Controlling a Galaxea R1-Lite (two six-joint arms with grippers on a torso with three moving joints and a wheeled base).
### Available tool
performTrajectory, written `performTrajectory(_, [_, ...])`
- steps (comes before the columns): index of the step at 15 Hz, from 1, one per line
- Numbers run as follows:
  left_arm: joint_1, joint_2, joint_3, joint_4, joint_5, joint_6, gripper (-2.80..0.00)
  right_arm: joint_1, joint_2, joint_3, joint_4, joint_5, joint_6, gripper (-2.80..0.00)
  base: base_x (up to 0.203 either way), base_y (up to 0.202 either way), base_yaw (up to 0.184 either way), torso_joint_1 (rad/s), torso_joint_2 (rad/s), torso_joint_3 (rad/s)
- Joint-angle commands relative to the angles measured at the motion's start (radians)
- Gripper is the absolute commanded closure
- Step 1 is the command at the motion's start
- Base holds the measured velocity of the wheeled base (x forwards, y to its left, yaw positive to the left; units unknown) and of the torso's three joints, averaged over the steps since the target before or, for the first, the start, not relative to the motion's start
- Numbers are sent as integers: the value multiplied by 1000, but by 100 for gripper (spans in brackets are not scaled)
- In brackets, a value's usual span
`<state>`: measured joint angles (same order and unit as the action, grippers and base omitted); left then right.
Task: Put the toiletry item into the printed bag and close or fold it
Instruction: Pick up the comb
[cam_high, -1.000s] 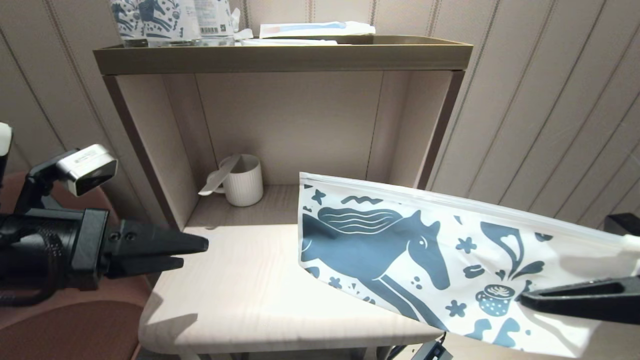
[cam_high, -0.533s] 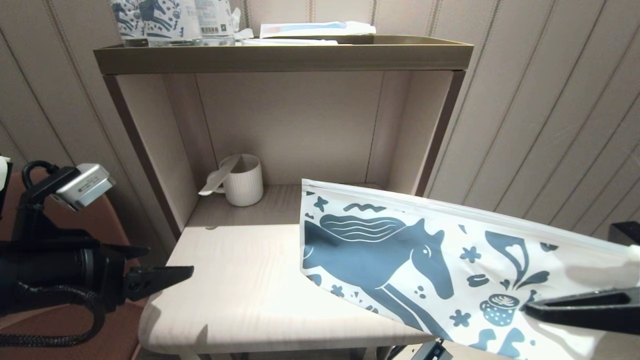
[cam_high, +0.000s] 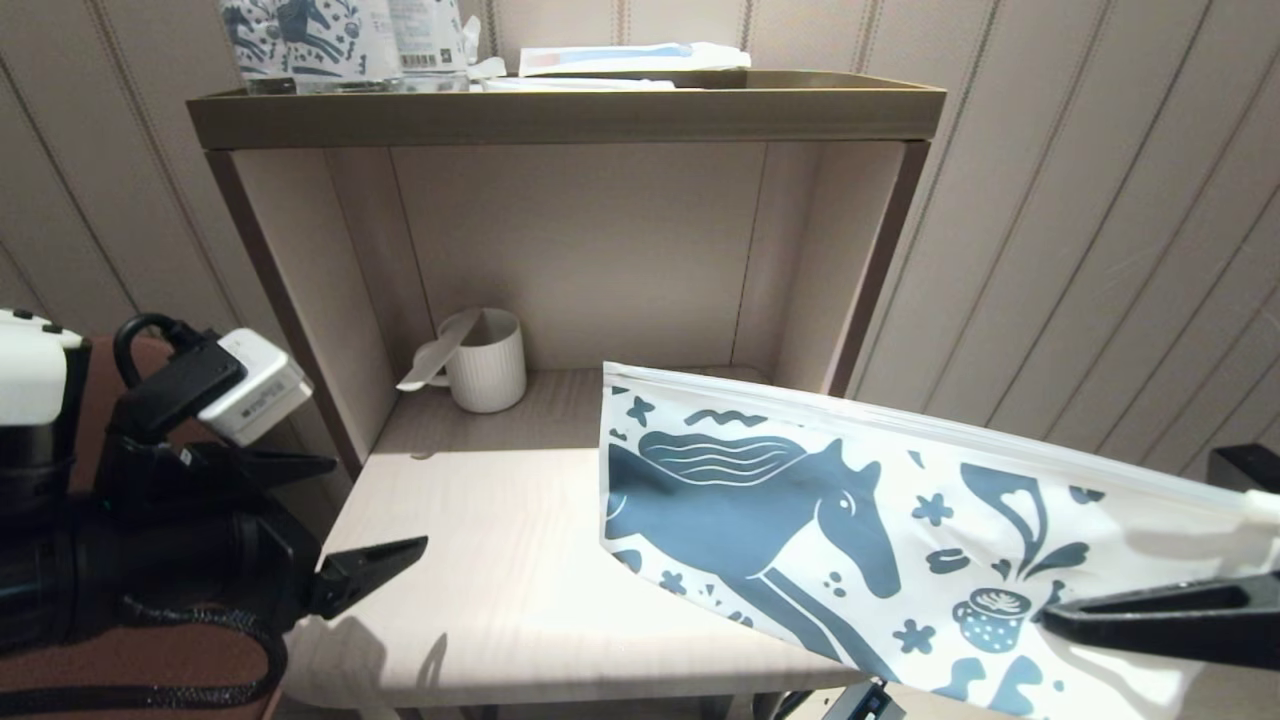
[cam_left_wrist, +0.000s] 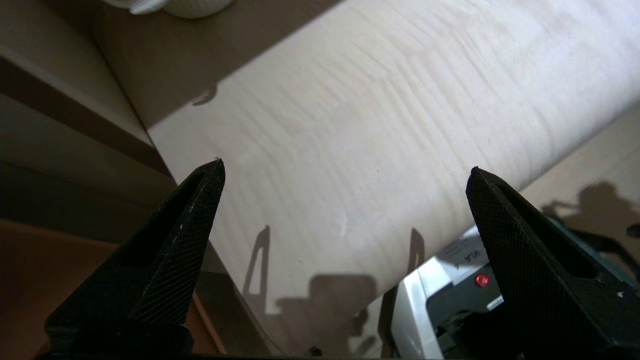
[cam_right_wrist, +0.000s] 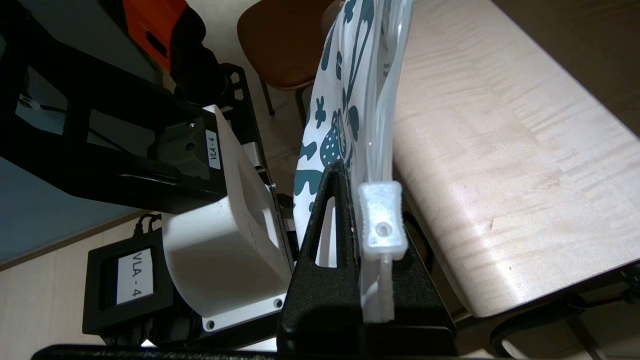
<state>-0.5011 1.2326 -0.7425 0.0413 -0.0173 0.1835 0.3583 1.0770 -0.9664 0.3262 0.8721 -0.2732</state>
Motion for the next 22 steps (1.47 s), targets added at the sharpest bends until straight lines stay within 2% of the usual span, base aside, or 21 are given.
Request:
performTrajectory(1, [-59,-16,48,-6,42,83,-280,-1,8,0,2,5,-1,0,0,0,0,0,0,0])
performTrajectory(4, [-58,-12,100,-104,84,302,-280,-14,5,9,1,5,-1,0,0,0,0,0,0,0])
performTrajectory(6, [-57,15,143,-206,185,429,-280,-22,7,21,1,7,-1,0,0,0,0,0,0,0])
performTrajectory(10, [-57,65,141,-304,320,659,-280,-33,8,44,-1,7,-1,0,0,0,0,0,0,0])
performTrajectory(12, [-57,117,123,-386,330,697,-280,-55,24,48,-2,16,-3,0,0,0,0,0,0,0])
performTrajectory(15, [-60,182,122,-508,331,716,-280,-56,50,52,-37,28,-1,0,0,0,0,0,0,0])
performTrajectory(20, [-65,230,131,-531,326,717,-280,-68,76,52,-44,30,-3,0,0,0,0,0,0,0])
performTrajectory(22, [-58,267,128,-578,323,721,-280,-71,87,54,-62,28,-3,0,0,0,0,0,0,0])
